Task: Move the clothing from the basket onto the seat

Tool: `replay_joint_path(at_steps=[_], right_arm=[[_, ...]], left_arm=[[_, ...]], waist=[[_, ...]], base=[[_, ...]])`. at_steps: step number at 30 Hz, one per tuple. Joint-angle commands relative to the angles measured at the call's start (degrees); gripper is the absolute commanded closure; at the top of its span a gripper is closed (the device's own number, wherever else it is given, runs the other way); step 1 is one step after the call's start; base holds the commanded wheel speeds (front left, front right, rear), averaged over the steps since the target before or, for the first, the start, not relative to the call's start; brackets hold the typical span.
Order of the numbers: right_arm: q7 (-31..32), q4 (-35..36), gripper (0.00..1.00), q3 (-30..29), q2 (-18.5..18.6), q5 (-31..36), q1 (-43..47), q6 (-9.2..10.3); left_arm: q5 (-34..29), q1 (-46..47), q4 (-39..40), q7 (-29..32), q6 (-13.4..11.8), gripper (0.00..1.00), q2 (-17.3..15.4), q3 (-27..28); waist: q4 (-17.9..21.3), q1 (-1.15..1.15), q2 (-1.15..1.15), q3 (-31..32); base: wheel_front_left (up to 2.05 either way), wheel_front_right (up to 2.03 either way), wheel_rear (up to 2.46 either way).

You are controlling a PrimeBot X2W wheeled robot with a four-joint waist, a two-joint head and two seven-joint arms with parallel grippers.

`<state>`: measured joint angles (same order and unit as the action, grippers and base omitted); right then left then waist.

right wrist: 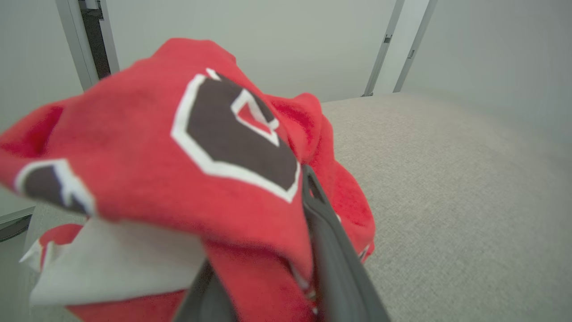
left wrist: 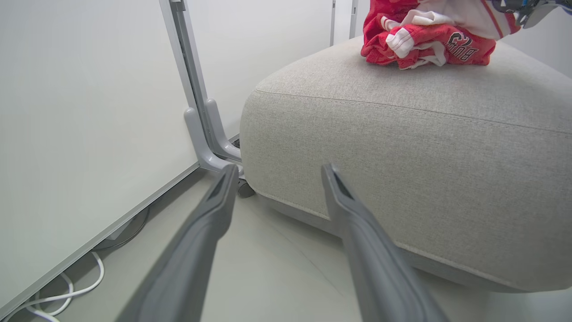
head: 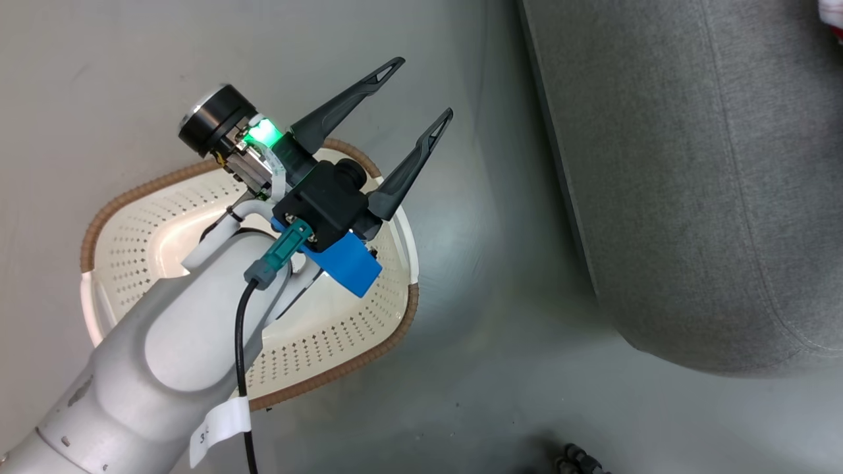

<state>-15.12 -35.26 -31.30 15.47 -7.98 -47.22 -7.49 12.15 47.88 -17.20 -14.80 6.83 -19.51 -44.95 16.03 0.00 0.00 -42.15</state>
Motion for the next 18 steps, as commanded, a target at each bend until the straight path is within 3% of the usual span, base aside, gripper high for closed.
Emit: replay_joint_path(at_steps=[1, 9, 18], right_arm=[[0.0, 0.6, 0.0, 0.2, 0.0, 0.3, 1.3, -0.01], [0.0, 9.4, 0.0, 2.8, -0.3, 0.4, 12.1, -0.01], [0.0, 19.8, 0.0, 9.5, -2.4, 0.8, 23.0, -0.01]], left_arm=[[0.3, -0.4, -0.1, -0.3, -0.4, 0.0, 0.1, 0.3], [2.2, -4.0, -0.3, -0.4, -1.8, 0.0, 2.3, 2.4], [4.0, -11.4, -0.2, -0.5, -3.8, 0.0, 3.3, 10.2]], waist=[[-0.1, 0.0, 0.0, 0.9], [-0.6, 0.0, 0.0, 8.0], [-2.3, 0.0, 0.0, 16.2]], base=[[0.0, 0.0, 0.0], [0.0, 0.0, 0.0], [0.0, 0.0, 0.0]])
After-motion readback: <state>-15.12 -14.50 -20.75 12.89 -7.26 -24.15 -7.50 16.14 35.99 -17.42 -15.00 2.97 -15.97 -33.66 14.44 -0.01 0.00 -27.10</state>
